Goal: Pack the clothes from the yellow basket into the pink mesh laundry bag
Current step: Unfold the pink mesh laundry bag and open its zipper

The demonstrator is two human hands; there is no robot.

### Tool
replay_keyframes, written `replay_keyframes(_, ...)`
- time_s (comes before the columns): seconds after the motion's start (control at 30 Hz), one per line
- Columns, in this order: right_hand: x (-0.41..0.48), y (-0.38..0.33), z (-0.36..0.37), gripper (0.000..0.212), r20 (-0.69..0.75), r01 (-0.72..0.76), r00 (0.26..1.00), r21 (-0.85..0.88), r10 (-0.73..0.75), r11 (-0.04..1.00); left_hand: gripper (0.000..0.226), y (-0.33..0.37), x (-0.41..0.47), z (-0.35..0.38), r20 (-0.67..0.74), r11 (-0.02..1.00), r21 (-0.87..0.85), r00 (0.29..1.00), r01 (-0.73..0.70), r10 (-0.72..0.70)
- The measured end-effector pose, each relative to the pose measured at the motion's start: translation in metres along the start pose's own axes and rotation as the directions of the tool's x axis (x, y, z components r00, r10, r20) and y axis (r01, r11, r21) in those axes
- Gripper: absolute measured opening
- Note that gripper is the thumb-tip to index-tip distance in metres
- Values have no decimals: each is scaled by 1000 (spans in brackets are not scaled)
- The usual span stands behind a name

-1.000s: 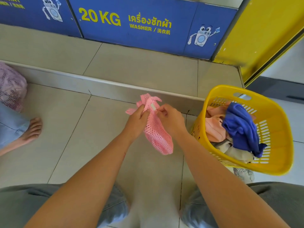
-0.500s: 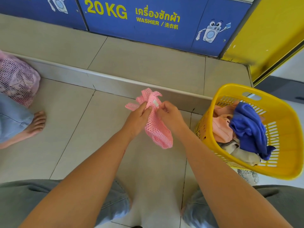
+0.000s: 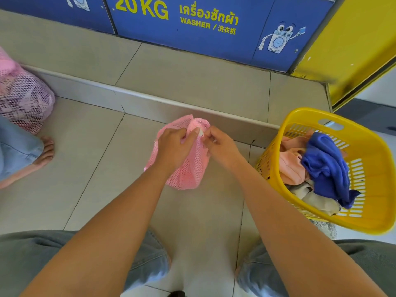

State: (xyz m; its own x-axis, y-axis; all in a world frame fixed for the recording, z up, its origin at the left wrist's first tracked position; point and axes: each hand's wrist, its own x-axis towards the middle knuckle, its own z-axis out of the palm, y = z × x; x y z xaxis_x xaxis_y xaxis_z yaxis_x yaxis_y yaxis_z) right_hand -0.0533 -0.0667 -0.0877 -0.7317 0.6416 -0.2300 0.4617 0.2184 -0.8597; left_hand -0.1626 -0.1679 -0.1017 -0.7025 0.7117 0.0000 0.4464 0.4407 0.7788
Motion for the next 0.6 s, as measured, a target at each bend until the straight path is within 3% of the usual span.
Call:
replay_keyframes(0.07, 0, 0, -1, 15, 34, 33, 999, -41, -32, 999, 53, 7, 2, -1, 79, 986, -130, 993, 100, -91)
replay_keyframes(0.17, -1, 3, 0, 17, 51, 29, 998, -52, -26, 998, 43, 13, 7, -5, 124, 979, -177, 989, 101, -80)
replay_keyframes(0.27, 2, 12, 3, 22, -2, -72, 997, -65, 72, 995, 37, 18, 13, -6, 44, 979, -189, 997, 73, -66)
replay_keyframes(0.33, 2, 20, 2, 20, -59, -180, 983, -114, 174, 977, 31, 20, 18, -6, -91, 965, -242, 988, 99, -124)
replay_keyframes(0.4, -1, 29, -3, 13, -142, -284, 953, -119, 267, 951, 28, 24, 24, -14, -256, 936, -328, 942, 129, -219)
replay_keyframes(0.5, -6, 41, -13, 12, -306, -408, 868, 12, 392, 913, 27, 22, 31, -33, -503, 930, -333, 806, 153, -312)
replay_keyframes(0.6, -5, 43, -23, 12, -466, -442, 772, 95, 433, 892, 22, 8, 30, -50, -618, 908, -356, 672, 221, -407)
